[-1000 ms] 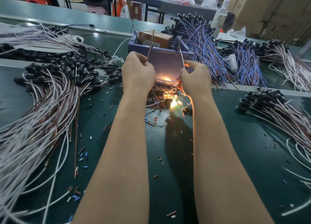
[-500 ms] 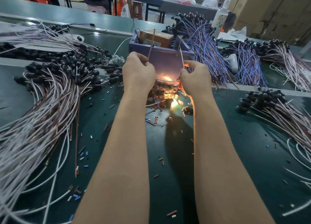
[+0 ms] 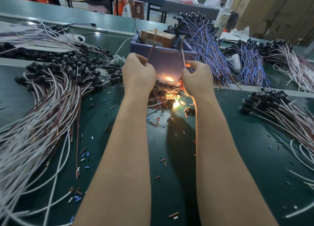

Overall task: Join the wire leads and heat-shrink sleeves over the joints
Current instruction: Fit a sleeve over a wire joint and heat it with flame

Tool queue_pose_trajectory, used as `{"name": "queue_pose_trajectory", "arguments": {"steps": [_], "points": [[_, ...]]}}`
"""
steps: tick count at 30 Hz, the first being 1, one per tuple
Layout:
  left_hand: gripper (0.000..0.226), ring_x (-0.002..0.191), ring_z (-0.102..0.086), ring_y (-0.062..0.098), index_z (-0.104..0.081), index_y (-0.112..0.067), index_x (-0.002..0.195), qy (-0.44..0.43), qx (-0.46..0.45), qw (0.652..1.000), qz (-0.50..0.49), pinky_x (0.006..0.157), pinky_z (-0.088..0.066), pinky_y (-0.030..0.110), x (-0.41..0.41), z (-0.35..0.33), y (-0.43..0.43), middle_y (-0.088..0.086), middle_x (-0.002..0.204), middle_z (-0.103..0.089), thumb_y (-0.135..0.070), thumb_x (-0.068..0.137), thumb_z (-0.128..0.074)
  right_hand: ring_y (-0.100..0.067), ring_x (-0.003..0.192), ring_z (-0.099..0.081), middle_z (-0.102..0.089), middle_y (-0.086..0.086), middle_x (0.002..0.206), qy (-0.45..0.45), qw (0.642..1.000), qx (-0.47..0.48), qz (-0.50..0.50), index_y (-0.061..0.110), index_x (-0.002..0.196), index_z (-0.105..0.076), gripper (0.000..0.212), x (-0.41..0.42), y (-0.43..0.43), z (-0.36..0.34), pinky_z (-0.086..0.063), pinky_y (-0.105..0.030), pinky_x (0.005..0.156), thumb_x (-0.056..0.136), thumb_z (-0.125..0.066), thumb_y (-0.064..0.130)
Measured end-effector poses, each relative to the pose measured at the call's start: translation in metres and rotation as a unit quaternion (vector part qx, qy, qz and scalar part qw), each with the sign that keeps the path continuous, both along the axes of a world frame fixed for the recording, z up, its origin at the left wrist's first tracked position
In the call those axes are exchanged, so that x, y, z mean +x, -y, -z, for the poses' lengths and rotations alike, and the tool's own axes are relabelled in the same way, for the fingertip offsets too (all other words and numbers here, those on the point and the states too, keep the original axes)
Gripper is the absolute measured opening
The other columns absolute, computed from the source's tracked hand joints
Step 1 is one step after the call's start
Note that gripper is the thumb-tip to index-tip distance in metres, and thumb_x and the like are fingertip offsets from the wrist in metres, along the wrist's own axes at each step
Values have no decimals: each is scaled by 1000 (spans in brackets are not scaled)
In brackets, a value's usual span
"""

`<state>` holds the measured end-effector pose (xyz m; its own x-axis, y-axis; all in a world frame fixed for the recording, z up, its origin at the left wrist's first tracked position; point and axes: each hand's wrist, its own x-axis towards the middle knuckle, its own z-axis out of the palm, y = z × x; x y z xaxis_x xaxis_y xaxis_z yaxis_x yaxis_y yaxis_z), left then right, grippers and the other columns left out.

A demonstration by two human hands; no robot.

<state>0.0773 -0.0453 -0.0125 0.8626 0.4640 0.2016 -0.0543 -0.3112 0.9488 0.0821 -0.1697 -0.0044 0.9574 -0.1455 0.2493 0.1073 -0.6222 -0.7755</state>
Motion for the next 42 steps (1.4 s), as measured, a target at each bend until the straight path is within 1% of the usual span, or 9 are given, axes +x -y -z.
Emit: {"name": "queue_pose_trajectory", "arguments": {"steps": [15, 17, 20, 25, 28, 31, 35, 39, 42], "points": [[14, 68, -58, 3, -48, -16, 101, 14, -8, 1000, -3, 47, -39, 9, 0, 1, 0, 7, 102, -66, -5, 92, -46, -29, 102, -64, -61, -12, 124, 10, 1000, -19, 0, 8, 134, -50, 39, 6, 2, 3, -50, -41, 94, 96, -46, 8], [13, 67, -59, 3, -48, -15, 100, 12, -6, 1000, -4, 47, -40, 6, -1, -1, 0, 7, 100, -66, -6, 92, -45, -23, 86, -68, -64, -13, 114, 3, 1000, 4, 0, 8, 132, -52, 37, 5, 3, 3, -56, -35, 81, 96, -44, 6], [8, 85, -64, 17, -51, -14, 97, -8, 11, 1000, -3, 71, -51, 25, -2, -1, -1, 9, 99, -68, -11, 91, -46, -10, 51, -62, -67, -11, 83, -63, 995, 82, -10, 3, 114, -62, 31, 0, 6, -1, -56, -23, 56, 95, -38, 1], [20, 97, -62, 26, -58, -11, 104, -71, 59, 996, -13, 88, -51, 39, -2, 2, -3, 9, 102, -68, -19, 91, -45, -21, 78, -57, -66, -9, 97, -244, 931, -252, -102, 8, 104, -68, 18, -11, 7, -2, -49, -29, 68, 88, -59, 10], [23, 99, -62, 27, -59, -10, 105, -91, 70, 993, -15, 89, -50, 40, -4, 2, -4, 9, 104, -68, -18, 91, -44, -22, 87, -55, -58, -5, 100, -258, 920, -268, -125, 14, 109, -66, 25, -12, 2, -1, -41, -24, 72, 84, -69, 13], [24, 98, -62, 28, -60, -10, 105, -101, 80, 992, -14, 89, -50, 40, -6, 1, -5, 9, 104, -68, -17, 90, -44, -22, 98, -59, -62, -4, 107, -243, 929, -248, -129, 15, 107, -67, 22, -9, 0, 6, -44, -25, 78, 85, -70, 15], [25, 100, -62, 30, -63, -7, 103, -138, 107, 985, -6, 89, -51, 39, -7, 0, -9, 12, 103, -69, -18, 87, -47, -10, 72, -55, -61, 3, 88, -188, 955, -183, -142, 20, 90, -64, 11, -9, 11, -5, -45, -21, 61, 84, -69, 13], [27, 90, -61, 32, -65, -2, 102, -183, 148, 969, 74, 76, -50, 32, -13, -6, -8, 12, 94, -67, -17, 85, -50, -13, 70, -64, -65, -7, 86, -94, 980, 46, -167, 16, 80, -60, 16, -18, 22, -29, -58, -26, 71, 88, -62, 3], [26, 81, -59, 30, -66, -1, 102, -185, 174, 958, 136, 65, -42, 28, -18, -16, 6, 12, 90, -65, -14, 87, -48, -6, 62, -65, -65, -8, 86, 2, 972, 188, -142, 15, 99, -56, 16, -28, 24, -42, -56, -19, 65, 90, -59, 1]]}}
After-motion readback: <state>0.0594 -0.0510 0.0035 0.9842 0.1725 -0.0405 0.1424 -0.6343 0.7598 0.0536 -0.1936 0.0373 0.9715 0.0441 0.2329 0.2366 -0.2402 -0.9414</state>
